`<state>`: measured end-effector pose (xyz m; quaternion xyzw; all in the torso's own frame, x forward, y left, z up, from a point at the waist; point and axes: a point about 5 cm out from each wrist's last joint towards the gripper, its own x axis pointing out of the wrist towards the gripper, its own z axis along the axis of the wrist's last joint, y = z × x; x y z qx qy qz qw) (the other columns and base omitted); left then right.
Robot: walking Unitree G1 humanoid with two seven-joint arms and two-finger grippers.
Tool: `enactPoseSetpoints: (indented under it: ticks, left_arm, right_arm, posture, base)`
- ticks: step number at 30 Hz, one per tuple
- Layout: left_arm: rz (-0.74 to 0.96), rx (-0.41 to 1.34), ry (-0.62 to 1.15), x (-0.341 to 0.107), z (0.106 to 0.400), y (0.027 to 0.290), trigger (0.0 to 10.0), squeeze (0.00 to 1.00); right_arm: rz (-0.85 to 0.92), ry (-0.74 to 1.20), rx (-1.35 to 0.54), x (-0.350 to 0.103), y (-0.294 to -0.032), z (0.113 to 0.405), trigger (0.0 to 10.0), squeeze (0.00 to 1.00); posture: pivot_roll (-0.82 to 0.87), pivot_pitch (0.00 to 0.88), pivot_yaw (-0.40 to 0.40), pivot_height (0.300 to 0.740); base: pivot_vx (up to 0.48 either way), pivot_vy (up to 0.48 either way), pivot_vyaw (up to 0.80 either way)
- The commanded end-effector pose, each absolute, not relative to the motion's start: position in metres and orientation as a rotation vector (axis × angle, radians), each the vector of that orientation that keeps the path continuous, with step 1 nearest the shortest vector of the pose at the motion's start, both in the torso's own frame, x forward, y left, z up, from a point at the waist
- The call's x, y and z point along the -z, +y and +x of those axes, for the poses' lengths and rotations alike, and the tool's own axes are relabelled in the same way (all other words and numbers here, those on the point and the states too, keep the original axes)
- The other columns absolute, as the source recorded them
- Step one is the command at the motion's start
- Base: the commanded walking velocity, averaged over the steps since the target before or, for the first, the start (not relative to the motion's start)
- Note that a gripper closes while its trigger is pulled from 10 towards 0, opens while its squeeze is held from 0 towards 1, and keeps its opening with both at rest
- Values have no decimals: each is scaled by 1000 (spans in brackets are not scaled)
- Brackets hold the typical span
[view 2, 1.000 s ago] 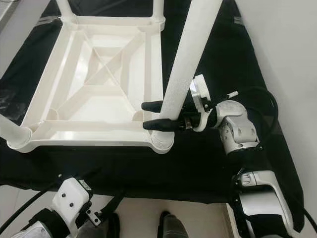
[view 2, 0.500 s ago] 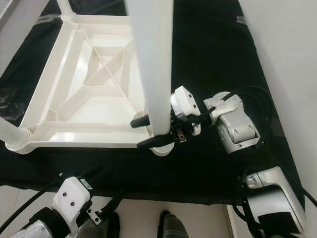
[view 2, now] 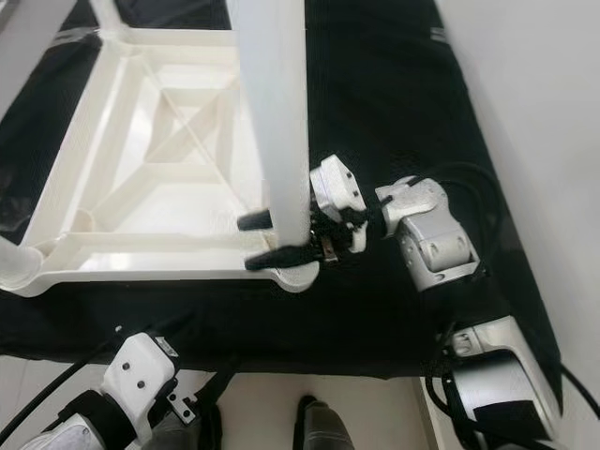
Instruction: Building children table
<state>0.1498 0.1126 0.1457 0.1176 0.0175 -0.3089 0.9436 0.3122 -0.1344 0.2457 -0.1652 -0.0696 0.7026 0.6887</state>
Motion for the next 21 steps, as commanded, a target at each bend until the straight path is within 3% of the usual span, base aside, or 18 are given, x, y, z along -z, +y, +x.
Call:
enactPoseSetpoints:
  ticks: [1, 4, 12, 21]
  left_arm:
    - [242, 634, 66, -141, 148, 112, 10000, 0]
    - [241, 644, 60, -140, 150, 111, 10000, 0]
    - [245, 657, 52, -140, 155, 111, 10000, 0]
    - [249, 662, 44, -140, 159, 111, 10000, 0]
  right_arm:
    - [-316, -115, -1466, -235, -141, 316, 10000, 0]
    - [-283, -133, -1254, -228, -151, 317, 10000, 0]
    - [-287, -91, -1010, -211, -157, 315, 10000, 0]
    - [-275, -44, -641, -202, -146, 323, 10000, 0]
  posture:
    - [167, 271, -29, 740]
    - [151, 266, -24, 740]
    - [129, 258, -17, 740]
    - [119, 249, -19, 740]
  base:
    - [0, 0, 0]
    - [0, 0, 0]
    - [0, 0, 0]
    - [0, 0, 0]
